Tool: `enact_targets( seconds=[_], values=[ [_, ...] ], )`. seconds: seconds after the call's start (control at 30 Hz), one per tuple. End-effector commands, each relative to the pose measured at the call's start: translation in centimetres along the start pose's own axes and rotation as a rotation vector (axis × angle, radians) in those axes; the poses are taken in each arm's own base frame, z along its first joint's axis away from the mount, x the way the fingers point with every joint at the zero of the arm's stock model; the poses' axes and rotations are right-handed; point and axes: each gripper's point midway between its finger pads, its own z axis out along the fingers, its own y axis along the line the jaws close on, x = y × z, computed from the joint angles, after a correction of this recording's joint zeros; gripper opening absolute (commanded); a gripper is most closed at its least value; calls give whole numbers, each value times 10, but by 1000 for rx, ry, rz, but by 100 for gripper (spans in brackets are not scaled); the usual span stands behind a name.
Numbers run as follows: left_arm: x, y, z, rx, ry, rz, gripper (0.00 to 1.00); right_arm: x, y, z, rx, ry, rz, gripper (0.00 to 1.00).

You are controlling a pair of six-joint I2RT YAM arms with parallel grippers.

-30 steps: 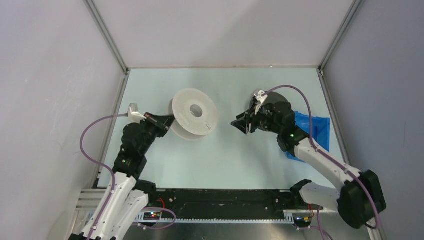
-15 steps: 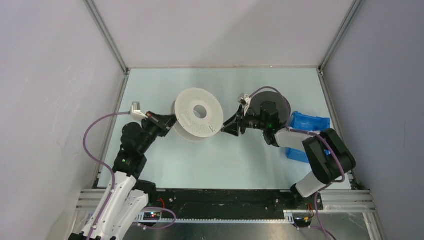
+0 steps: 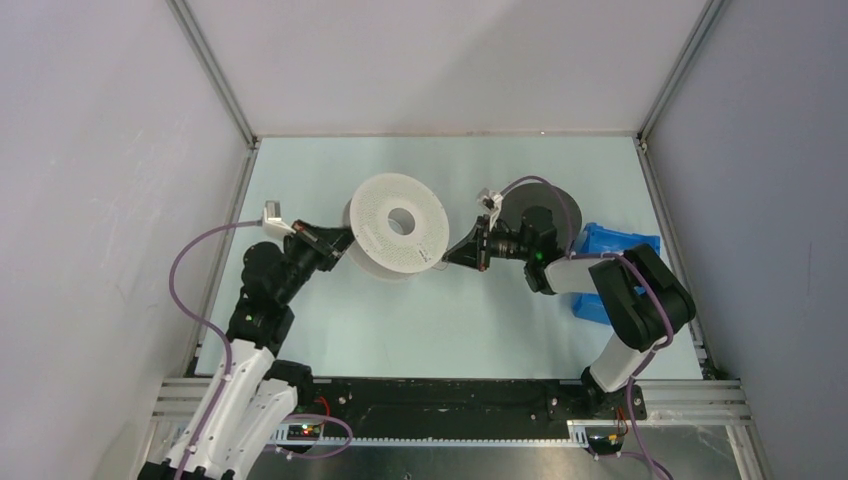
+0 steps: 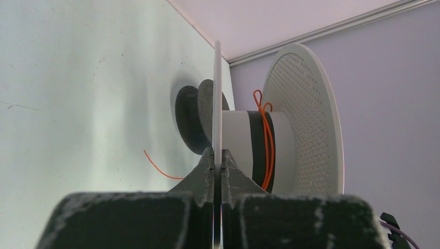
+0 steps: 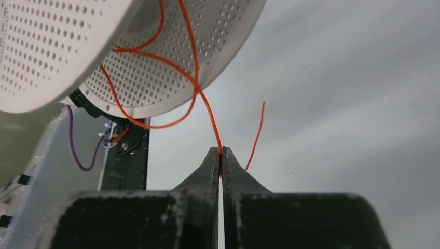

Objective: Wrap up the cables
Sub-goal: Wrap the cable around the cable reel.

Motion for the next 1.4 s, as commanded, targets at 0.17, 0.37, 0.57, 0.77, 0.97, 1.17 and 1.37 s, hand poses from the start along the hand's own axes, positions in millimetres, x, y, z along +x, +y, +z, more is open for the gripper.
enact_targets(
  seconds=[0.17, 0.37, 0.57, 0.77, 0.97, 1.17, 1.37],
  values=[
    [-11, -60, -6, 240, 36, 129, 0, -38, -3, -35, 136, -56, -27, 0],
    [5, -54, 3, 290, 144, 287, 0, -46, 5, -43, 166, 38, 33, 0],
    [10, -53, 6, 372, 169, 569, 0, -54, 23, -50, 145, 132, 175, 0],
    [10, -53, 9, 436, 170, 802, 0, -67, 46, -53, 76, 130, 254, 0],
    [10, -42, 16, 402, 133, 1024, 0, -80, 71, -55, -1, 125, 297, 2],
    [14, -42, 19, 379, 135, 1225, 0, -96, 86, -48, -41, 92, 374, 7],
    [23, -41, 15, 382, 127, 1357, 0, -106, 81, -31, -59, 55, 498, 8]
  ],
)
